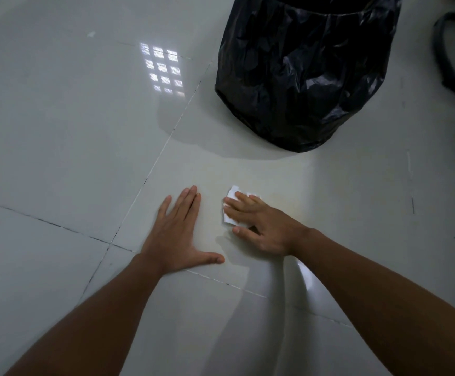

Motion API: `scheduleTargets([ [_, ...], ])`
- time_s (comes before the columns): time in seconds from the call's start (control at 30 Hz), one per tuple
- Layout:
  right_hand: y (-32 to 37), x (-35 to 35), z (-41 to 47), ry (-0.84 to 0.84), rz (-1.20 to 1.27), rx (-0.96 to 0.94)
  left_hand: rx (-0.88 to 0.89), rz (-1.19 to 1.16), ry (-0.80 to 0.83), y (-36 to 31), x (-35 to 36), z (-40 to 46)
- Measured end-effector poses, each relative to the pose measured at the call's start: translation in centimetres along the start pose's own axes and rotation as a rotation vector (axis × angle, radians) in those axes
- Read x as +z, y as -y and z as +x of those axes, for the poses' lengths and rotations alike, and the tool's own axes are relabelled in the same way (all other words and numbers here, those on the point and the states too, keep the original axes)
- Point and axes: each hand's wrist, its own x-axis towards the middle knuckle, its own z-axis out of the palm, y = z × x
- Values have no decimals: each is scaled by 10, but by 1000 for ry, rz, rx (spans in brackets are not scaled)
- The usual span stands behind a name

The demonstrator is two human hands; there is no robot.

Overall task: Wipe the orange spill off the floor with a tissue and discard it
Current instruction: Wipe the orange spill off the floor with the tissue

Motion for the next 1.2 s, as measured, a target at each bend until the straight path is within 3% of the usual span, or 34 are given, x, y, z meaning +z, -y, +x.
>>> scheduleTargets([
  [0.37, 21, 34, -62, -52, -77, -110, -11, -11, 20, -3, -3, 0],
  [0.6, -13, 31, -132, -106, -136, -155, -19, -20, 4, -2, 1, 1],
  [0.87, -59, 4, -118, -245, -76, 383, -22, -14, -13, 0, 6, 1],
  [1.2, -57, -11, -44, -231, 16, 455, -7, 14, -27, -1, 4, 0],
])
